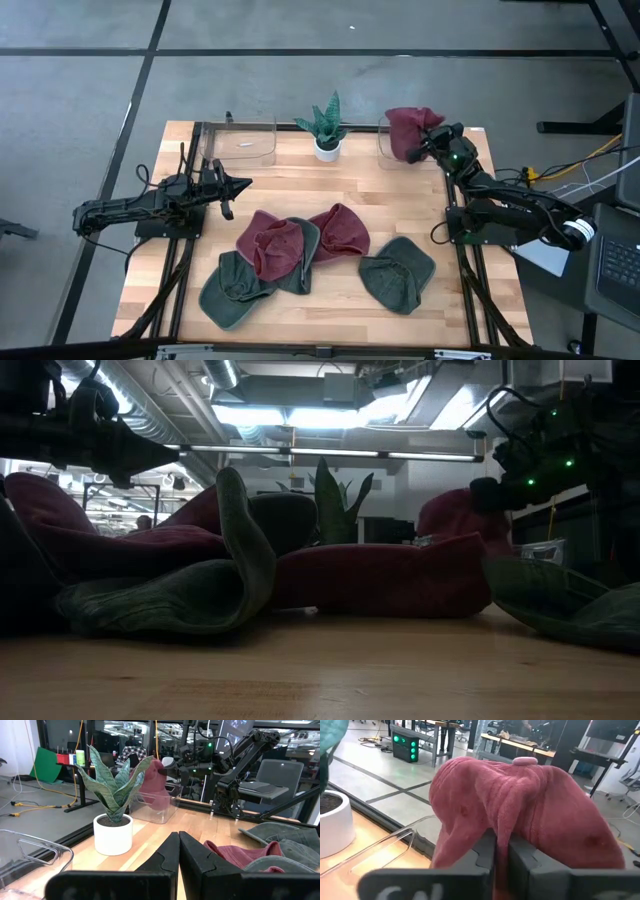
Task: Pick & Place hat
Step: Put the middle bottom red cap into the right transparent bin
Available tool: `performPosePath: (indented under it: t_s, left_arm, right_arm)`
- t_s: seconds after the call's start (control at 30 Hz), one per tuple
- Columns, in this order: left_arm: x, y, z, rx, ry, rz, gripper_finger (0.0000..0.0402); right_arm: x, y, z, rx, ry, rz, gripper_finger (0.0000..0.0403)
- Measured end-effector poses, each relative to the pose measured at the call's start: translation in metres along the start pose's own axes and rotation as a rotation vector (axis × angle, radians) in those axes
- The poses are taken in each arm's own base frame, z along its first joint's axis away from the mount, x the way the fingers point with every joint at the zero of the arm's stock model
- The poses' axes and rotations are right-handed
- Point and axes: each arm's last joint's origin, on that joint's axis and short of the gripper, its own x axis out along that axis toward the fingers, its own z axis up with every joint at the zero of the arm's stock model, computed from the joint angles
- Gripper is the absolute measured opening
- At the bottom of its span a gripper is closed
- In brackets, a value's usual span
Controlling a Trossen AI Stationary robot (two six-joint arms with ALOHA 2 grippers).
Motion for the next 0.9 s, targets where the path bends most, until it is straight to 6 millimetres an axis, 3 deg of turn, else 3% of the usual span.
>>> performPosePath:
  t_s: [0.37,0.6,0.9]
  left_arm:
    - [0.0,0.0,0.0,0.0,0.0,0.0,0.0004]
    - [0.0,0.0,0.0,0.0,0.0,0.0,0.0004]
    - [0.0,0.0,0.0,0.0,0.0,0.0,0.0004]
  right_arm:
    - [0.0,0.001,-0.002,0.132,0.02,0.02,0.0132]
    - [0.001,0.0,0.002,0.181,-0.006,0.016,0.0142]
    - [0.009,-0.001,0.023,0.425,0.072,0.015,0.0142]
